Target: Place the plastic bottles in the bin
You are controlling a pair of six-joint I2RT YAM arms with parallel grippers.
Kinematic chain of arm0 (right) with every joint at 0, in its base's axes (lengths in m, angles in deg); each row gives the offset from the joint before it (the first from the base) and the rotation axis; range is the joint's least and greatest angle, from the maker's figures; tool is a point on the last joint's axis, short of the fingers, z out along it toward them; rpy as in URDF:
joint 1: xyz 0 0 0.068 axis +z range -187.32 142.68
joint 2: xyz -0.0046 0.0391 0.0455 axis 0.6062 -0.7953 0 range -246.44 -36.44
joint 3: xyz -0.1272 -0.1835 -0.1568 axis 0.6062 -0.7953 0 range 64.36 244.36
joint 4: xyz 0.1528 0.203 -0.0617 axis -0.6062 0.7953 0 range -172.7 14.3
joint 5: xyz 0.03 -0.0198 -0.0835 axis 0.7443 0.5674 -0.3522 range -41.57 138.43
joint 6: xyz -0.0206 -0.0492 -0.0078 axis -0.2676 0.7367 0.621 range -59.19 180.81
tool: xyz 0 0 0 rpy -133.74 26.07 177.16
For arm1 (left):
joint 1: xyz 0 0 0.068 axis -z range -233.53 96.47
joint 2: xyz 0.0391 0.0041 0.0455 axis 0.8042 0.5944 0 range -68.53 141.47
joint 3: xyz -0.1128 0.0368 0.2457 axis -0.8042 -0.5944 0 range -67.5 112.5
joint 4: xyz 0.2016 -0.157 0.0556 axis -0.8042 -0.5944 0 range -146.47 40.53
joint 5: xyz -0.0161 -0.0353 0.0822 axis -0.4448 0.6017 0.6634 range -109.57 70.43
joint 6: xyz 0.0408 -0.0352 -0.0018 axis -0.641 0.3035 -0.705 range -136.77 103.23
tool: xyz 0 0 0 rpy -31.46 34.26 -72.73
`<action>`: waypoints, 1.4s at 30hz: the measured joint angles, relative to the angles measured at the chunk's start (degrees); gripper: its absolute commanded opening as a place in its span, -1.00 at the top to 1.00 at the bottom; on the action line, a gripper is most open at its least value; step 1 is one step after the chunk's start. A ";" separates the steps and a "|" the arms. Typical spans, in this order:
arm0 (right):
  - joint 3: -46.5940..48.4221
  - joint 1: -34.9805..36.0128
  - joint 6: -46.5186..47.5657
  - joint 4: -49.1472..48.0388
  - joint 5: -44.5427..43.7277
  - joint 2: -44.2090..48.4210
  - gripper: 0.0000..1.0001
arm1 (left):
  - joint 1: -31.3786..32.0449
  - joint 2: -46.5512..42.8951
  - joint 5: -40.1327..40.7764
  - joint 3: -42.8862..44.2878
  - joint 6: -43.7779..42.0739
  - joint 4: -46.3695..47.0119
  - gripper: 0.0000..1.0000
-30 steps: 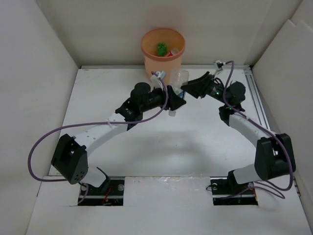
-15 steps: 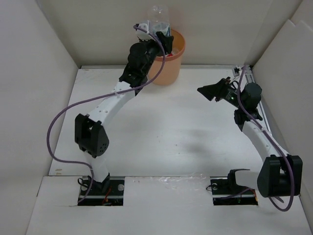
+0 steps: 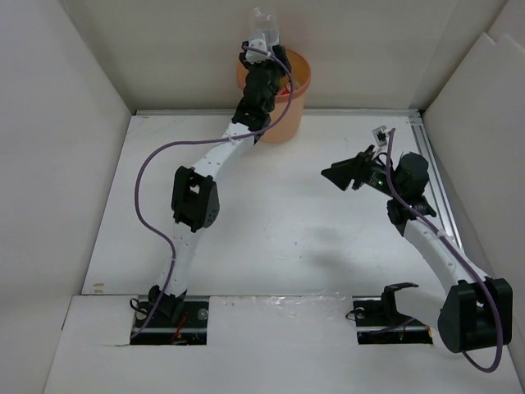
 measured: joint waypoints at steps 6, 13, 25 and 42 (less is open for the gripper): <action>-1.05 0.50 1.27 0.98 0.00 -0.07 -0.45 | -1.20 4.44 1.33 10.58 1.40 0.02 -1.00; -1.05 2.40 2.58 2.38 -0.24 0.37 -0.45 | -2.89 5.09 0.28 11.69 3.37 -0.94 -1.00; 13.60 10.58 16.13 30.29 -25.20 3.67 -1.00 | 3.02 -19.30 -2.86 -11.02 -0.85 -20.79 -1.00; 25.77 22.51 24.09 57.11 -54.38 16.90 -1.00 | 18.23 -69.20 18.03 -66.07 25.68 -55.21 -1.00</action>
